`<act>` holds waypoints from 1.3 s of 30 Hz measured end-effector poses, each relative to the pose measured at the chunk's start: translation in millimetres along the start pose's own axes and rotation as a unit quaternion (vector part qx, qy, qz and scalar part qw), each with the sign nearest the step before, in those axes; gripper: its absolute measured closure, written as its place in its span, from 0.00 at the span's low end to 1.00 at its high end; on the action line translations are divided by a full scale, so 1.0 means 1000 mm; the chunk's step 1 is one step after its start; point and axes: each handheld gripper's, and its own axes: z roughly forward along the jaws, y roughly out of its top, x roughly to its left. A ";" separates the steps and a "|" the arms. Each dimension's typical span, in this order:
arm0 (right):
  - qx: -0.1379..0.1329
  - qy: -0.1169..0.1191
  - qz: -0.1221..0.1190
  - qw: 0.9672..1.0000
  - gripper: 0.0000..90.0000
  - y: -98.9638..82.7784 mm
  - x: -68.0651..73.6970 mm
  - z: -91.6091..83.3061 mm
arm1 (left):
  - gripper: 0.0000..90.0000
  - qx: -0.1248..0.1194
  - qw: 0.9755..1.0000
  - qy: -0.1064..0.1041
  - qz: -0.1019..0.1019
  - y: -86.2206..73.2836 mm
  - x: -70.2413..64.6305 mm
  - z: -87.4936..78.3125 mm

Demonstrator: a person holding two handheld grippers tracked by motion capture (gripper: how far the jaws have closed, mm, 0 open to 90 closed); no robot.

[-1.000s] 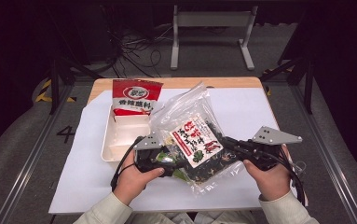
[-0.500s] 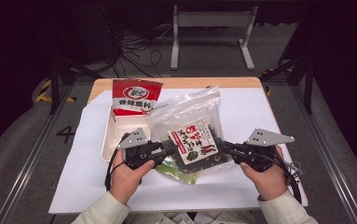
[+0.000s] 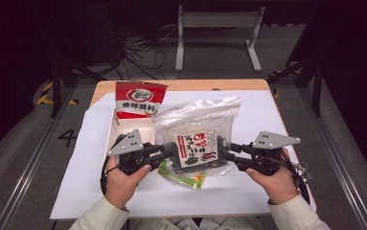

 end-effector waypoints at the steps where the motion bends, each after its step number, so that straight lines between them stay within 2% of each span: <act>1: 0.001 -0.002 0.000 1.000 0.70 0.000 -0.001 -0.001 | 0.90 0.002 1.000 0.006 0.007 0.002 0.000 -0.003; 3: -0.002 -0.005 0.006 1.000 0.69 0.000 -0.003 -0.004 | 0.90 0.009 0.999 0.024 0.023 0.005 0.000 -0.008; 7: -0.006 -0.013 0.009 1.000 0.66 0.000 -0.008 -0.010 | 0.90 0.000 0.999 0.030 0.029 0.010 0.002 -0.019; 10: -0.008 -0.020 0.015 1.000 0.65 -0.001 -0.012 -0.014 | 0.90 -0.007 0.998 0.037 0.041 0.015 0.003 -0.027; 16: -0.007 -0.032 0.029 0.999 0.65 -0.004 -0.021 -0.020 | 0.90 -0.020 0.998 0.043 0.045 0.020 0.007 -0.042; 25: -0.001 -0.044 0.049 0.998 0.60 -0.009 -0.031 -0.024 | 0.91 -0.032 0.995 0.073 0.055 0.025 0.013 -0.063; 31: 0.004 -0.054 0.056 0.997 0.58 -0.012 -0.035 -0.025 | 0.91 -0.046 0.992 0.101 0.058 0.028 0.020 -0.081; 39: 0.008 -0.065 0.061 0.996 0.51 -0.015 -0.039 -0.024 | 0.91 -0.051 0.989 0.130 0.057 0.027 0.030 -0.096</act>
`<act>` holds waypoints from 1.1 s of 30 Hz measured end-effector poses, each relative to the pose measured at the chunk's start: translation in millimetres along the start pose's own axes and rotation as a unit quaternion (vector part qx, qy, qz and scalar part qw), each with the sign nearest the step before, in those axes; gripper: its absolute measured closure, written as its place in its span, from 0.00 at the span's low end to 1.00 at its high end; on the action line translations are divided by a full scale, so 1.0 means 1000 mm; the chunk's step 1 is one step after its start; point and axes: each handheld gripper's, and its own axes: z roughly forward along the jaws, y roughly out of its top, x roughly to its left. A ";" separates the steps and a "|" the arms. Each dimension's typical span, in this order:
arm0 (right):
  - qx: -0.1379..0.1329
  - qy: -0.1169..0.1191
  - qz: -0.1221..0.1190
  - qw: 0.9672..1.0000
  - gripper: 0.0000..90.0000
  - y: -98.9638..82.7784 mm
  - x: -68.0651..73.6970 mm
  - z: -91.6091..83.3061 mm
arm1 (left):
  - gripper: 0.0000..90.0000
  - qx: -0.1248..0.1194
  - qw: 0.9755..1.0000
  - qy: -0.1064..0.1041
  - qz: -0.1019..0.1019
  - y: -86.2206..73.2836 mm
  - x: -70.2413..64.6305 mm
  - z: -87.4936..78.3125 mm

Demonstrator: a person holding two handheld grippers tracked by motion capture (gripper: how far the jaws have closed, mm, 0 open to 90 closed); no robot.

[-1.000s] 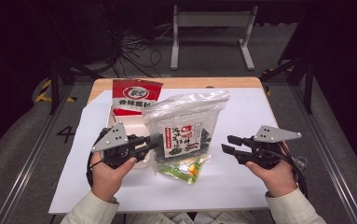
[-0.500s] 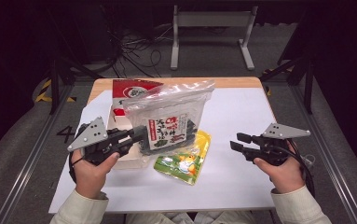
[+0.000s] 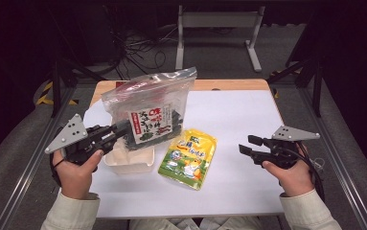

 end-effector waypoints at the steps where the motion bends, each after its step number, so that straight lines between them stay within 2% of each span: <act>1: 0.000 -0.001 0.001 1.000 0.51 0.000 0.000 0.000 | 0.91 0.001 1.000 0.005 0.001 -0.001 0.002 -0.001; 6: 0.002 -0.002 0.002 1.000 0.51 -0.001 -0.002 -0.002 | 0.91 0.005 1.000 0.029 0.001 -0.005 0.011 -0.004; 16: 0.002 -0.002 0.008 1.000 0.51 -0.003 -0.004 -0.001 | 0.91 0.005 0.998 0.066 -0.003 -0.009 0.019 -0.006; 22: 0.003 -0.003 0.009 1.000 0.51 -0.003 -0.005 -0.001 | 0.91 -0.007 0.996 0.084 -0.007 -0.015 0.026 -0.008; 33: 0.004 -0.001 0.014 1.000 0.50 -0.005 -0.007 0.000 | 0.91 -0.011 0.994 0.112 -0.009 -0.021 0.034 -0.009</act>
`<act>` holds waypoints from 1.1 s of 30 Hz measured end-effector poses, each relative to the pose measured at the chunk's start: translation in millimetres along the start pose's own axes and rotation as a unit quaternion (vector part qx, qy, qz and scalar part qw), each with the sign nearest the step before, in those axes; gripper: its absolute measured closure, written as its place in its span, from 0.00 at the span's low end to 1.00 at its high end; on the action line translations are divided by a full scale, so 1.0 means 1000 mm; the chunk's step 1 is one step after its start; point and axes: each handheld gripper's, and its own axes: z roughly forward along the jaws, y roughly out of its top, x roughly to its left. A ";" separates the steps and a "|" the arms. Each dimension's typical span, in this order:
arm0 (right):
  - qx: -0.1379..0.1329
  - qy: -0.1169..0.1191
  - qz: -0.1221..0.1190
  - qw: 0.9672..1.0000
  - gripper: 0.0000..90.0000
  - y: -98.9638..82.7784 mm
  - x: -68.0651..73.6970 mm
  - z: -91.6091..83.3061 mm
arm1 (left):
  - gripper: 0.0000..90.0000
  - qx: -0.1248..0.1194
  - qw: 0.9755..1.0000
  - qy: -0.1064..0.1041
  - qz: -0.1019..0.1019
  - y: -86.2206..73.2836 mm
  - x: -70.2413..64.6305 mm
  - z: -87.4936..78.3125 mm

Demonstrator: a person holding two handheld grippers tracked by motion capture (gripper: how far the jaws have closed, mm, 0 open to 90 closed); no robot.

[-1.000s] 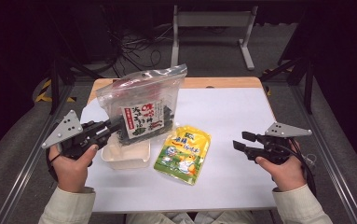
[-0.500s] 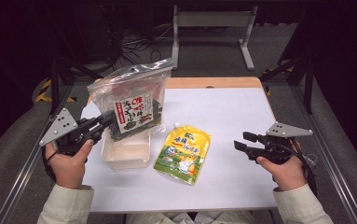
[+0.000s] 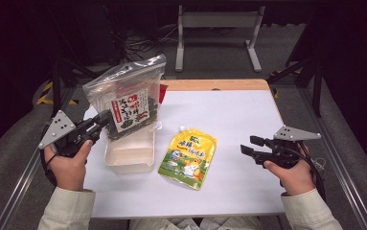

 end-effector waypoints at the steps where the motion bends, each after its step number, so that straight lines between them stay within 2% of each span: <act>1: 0.000 0.000 0.000 1.000 0.50 0.000 0.000 0.000 | 0.91 0.000 1.000 0.000 -0.001 -0.001 0.001 0.000; 13: 0.001 0.003 0.005 1.000 0.49 -0.002 -0.001 0.001 | 0.91 -0.003 1.000 0.015 -0.005 -0.015 0.008 0.009; 21: 0.002 0.004 0.009 1.000 0.49 -0.002 -0.002 0.001 | 0.91 0.014 1.000 0.019 0.000 -0.022 0.010 0.016; 28: 0.002 0.005 0.009 1.000 0.49 -0.003 -0.002 0.002 | 0.91 0.019 1.000 0.023 0.000 -0.026 0.011 0.019; 33: 0.004 0.006 0.009 1.000 0.48 -0.003 -0.002 0.003 | 0.91 0.026 0.999 0.033 -0.006 -0.029 0.012 0.020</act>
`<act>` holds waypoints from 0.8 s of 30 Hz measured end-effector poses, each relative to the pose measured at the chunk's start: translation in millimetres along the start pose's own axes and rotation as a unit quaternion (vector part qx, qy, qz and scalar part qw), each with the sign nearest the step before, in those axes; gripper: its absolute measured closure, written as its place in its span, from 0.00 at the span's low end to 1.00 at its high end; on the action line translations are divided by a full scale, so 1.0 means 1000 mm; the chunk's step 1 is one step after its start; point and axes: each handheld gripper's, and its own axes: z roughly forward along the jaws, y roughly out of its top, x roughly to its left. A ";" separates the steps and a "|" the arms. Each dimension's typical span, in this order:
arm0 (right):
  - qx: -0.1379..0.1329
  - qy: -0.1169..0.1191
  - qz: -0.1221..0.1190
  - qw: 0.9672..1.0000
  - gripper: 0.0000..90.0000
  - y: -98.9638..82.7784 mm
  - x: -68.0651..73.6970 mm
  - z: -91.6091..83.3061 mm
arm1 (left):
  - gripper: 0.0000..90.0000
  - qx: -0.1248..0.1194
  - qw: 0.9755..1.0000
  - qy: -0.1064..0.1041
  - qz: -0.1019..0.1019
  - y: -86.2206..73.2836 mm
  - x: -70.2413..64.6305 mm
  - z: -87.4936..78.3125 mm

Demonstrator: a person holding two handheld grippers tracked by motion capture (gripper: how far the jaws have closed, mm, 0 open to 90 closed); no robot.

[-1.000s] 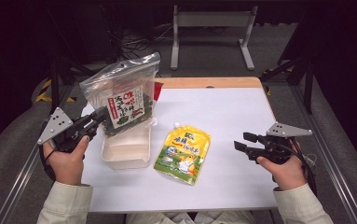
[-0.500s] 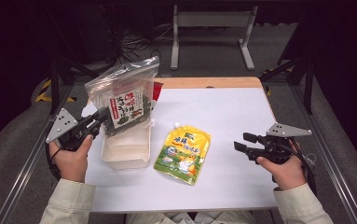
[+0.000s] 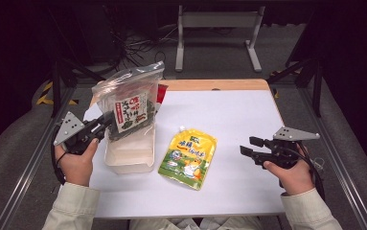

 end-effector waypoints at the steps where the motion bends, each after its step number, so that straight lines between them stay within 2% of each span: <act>1: 0.000 0.000 0.000 1.000 0.48 0.000 0.000 0.000 | 0.91 0.004 1.000 0.005 -0.002 -0.001 0.000 0.000; 5: 0.000 0.001 0.001 1.000 0.48 0.000 0.000 0.000 | 0.91 0.018 1.000 0.014 -0.004 -0.003 0.002 0.002; 9: 0.000 0.002 0.001 1.000 0.48 0.000 0.000 0.001 | 0.90 0.035 0.999 0.006 -0.007 -0.009 0.002 0.009; 16: 0.000 0.003 0.002 1.000 0.47 -0.001 0.000 0.001 | 0.89 0.048 0.999 -0.010 -0.013 -0.013 0.003 0.011; 18: 0.000 0.003 0.002 1.000 0.47 -0.001 0.000 0.001 | 0.89 0.077 0.997 -0.010 -0.012 -0.015 0.002 0.013; 20: 0.000 0.003 0.002 1.000 0.47 -0.001 0.000 0.001 | 0.88 0.078 0.997 -0.009 -0.015 -0.015 0.002 0.014; 24: 0.002 0.004 0.002 1.000 0.46 -0.001 0.000 0.001 | 0.88 0.095 0.995 -0.008 -0.034 -0.013 0.004 0.012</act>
